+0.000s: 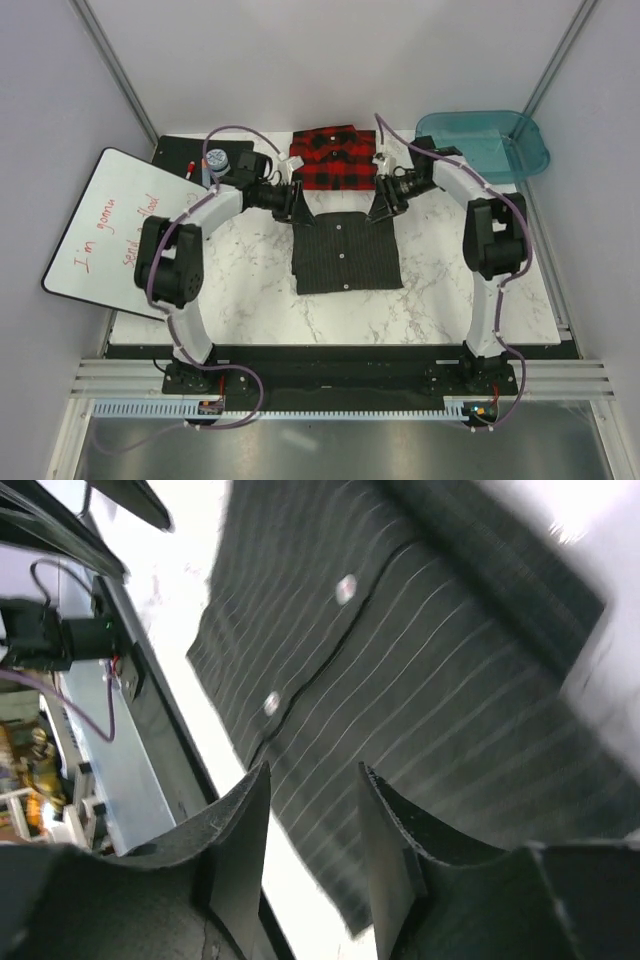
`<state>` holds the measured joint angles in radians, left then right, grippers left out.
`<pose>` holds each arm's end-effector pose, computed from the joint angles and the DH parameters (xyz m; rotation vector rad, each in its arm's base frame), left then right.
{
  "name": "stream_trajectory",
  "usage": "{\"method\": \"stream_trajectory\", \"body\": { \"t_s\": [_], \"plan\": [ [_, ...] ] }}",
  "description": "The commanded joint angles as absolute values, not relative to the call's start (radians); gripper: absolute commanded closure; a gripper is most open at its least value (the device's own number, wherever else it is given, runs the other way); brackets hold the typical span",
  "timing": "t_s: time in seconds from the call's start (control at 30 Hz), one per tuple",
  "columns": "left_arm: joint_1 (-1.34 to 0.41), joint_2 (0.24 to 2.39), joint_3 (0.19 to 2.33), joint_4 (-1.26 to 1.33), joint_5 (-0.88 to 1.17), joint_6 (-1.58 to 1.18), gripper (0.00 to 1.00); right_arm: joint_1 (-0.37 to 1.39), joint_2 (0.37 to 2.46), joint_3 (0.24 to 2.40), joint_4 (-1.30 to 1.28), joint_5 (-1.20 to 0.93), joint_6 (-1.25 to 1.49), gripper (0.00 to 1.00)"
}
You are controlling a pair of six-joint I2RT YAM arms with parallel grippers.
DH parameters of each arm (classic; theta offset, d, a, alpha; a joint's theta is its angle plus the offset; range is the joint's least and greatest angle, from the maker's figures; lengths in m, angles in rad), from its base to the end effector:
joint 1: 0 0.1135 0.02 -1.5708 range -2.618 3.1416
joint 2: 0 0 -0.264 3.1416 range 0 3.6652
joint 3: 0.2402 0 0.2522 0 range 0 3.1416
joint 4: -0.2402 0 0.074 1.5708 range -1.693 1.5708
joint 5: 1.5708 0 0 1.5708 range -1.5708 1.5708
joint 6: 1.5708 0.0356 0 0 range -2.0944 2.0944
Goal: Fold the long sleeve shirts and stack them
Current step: Fold the shirt
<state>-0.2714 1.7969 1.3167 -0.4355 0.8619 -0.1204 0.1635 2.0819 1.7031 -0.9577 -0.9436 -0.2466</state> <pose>0.3621 -0.1288 0.2338 0.5531 2.3572 -1.2371 0.4106 0.0970 0.2166 -0.6772 2.4953 1.3031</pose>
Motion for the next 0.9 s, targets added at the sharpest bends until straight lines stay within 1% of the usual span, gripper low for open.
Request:
{"method": "stream_trajectory", "body": {
  "t_s": [0.0, 0.13, 0.23, 0.27, 0.33, 0.37, 0.4, 0.43, 0.47, 0.5, 0.53, 0.57, 0.6, 0.63, 0.67, 0.7, 0.73, 0.8, 0.83, 0.87],
  "plan": [
    [-0.261, 2.011, 1.397, -0.388, 0.871, -0.175, 0.56, 0.178, 2.265, 1.804, -0.879, -0.878, -0.162, 0.53],
    [-0.252, 2.077, 1.394, -0.367, 0.772, -0.224, 0.63, 0.179, 2.379, 1.885, -0.868, -0.724, -0.173, 0.55],
    [-0.248, 2.060, 1.297, -0.370, 0.779, -0.235, 0.65, 0.199, 2.439, 1.960, -0.850, -0.631, -0.167, 0.54],
    [-0.253, 2.042, 1.216, -0.373, 0.787, -0.235, 0.66, 0.227, 2.454, 1.985, -0.847, -0.609, -0.169, 0.54],
    [-0.271, 1.968, 1.129, -0.371, 0.811, -0.216, 0.68, 0.265, 2.485, 2.040, -0.845, -0.582, -0.184, 0.52],
    [-0.287, 1.930, 1.044, -0.373, 0.821, -0.198, 0.68, 0.314, 2.493, 2.058, -0.842, -0.554, -0.201, 0.52],
    [-0.308, 1.848, 1.008, -0.380, 0.825, -0.152, 0.68, 0.342, 2.497, 2.077, -0.845, -0.548, -0.210, 0.52],
    [-0.345, 1.809, 0.982, -0.406, 0.842, -0.121, 0.68, 0.366, 2.499, 2.107, -0.850, -0.551, -0.221, 0.52],
    [-0.344, 1.766, 0.956, -0.478, 0.914, -0.086, 0.68, 0.418, 2.494, 2.115, -0.859, -0.551, -0.245, 0.51],
    [-0.327, 1.702, 0.940, -0.492, 0.936, -0.059, 0.67, 0.443, 2.488, 2.121, -0.870, -0.557, -0.264, 0.51],
    [-0.257, 1.577, 0.911, -0.500, 0.955, -0.061, 0.64, 0.465, 2.459, 2.115, -0.882, -0.564, -0.288, 0.51],
    [-0.212, 1.512, 0.904, -0.508, 0.968, -0.067, 0.59, 0.497, 2.438, 2.103, -0.894, -0.569, -0.302, 0.51],
    [-0.171, 1.465, 0.904, -0.524, 0.963, -0.069, 0.48, 0.506, 2.410, 2.083, -0.891, -0.607, -0.331, 0.50],
    [-0.134, 1.397, 0.908, -0.534, 0.947, -0.069, 0.43, 0.511, 2.348, 2.045, -0.890, -0.630, -0.334, 0.48],
    [-0.077, 1.376, 0.905, -0.537, 0.905, -0.071, 0.38, 0.509, 2.317, 2.030, -0.868, -0.644, -0.328, 0.47],
    [-0.060, 1.368, 0.900, -0.526, 0.887, -0.072, 0.28, 0.508, 2.286, 2.020, -0.864, -0.655, -0.327, 0.46],
    [-0.052, 1.374, 0.899, -0.517, 0.876, -0.071, 0.26, 0.505, 2.234, 2.010, -0.865, -0.653, -0.327, 0.43],
    [-0.049, 1.451, 0.911, -0.502, 0.854, -0.077, 0.23, 0.499, 2.188, 1.994, -0.865, -0.650, -0.318, 0.43],
    [-0.049, 1.488, 0.928, -0.500, 0.842, -0.083, 0.18, 0.497, 2.146, 1.962, -0.874, -0.653, -0.304, 0.43],
    [-0.049, 1.567, 0.937, -0.497, 0.828, -0.087, 0.17, 0.497, 2.129, 1.939, -0.882, -0.664, -0.298, 0.43]
  ]
}}
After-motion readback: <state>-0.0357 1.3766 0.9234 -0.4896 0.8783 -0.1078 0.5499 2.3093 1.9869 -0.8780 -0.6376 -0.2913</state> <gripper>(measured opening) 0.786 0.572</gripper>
